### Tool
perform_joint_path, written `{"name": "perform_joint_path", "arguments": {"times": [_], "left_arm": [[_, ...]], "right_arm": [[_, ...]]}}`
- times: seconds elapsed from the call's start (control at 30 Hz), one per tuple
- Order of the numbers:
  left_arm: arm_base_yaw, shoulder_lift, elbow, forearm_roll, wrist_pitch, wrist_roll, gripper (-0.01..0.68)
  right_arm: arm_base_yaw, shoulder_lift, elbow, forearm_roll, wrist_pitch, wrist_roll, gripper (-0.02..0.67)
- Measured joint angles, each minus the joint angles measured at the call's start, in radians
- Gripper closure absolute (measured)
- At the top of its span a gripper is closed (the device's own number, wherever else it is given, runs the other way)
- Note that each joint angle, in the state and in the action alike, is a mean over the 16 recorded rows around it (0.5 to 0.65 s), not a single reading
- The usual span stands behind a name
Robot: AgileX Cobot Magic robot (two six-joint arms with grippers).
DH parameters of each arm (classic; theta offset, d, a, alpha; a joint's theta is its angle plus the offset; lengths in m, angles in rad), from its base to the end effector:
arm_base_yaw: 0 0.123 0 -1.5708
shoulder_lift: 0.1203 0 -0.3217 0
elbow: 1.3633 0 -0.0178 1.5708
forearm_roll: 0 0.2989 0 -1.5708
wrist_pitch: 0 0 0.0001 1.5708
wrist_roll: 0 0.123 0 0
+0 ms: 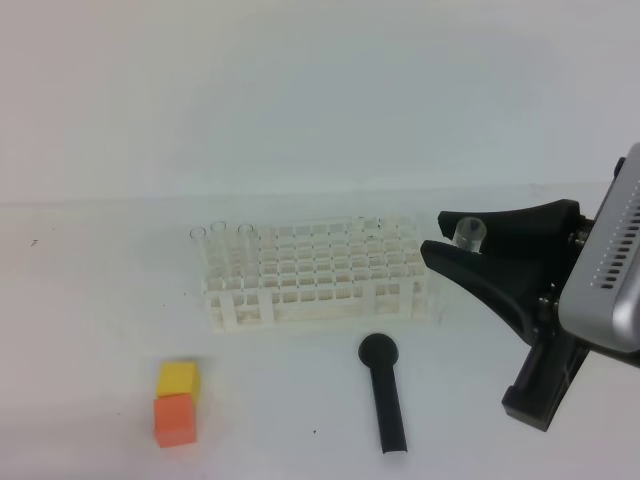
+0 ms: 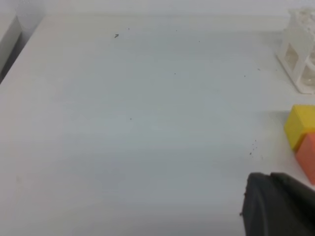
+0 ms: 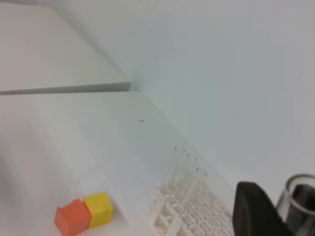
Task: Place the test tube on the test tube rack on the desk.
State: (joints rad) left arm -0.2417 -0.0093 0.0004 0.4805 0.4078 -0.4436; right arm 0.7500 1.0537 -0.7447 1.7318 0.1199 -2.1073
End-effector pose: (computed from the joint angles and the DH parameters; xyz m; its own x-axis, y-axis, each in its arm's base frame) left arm 0.0953 -0.0002 0.1727 -0.2586 0.0665 -0.9637 0.0645 0.9966 0.0515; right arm 0.2028 0.2089 0.3468 0.1415 -0.3645 -0.9204 -0.7626 0.5528 -0.3361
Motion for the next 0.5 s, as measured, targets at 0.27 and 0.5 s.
{"name": "perform_joint_path", "arguments": {"times": [0.27, 0.5], "left_arm": [[0.0, 0.0, 0.0, 0.003, 0.001, 0.044, 0.674], [0.0, 0.0, 0.0, 0.004, 0.002, 0.046, 0.674]], "right_arm": [[0.0, 0.011, 0.0, 0.0, 0.001, 0.005, 0.527], [0.0, 0.052, 0.0, 0.0, 0.004, 0.015, 0.527]]}}
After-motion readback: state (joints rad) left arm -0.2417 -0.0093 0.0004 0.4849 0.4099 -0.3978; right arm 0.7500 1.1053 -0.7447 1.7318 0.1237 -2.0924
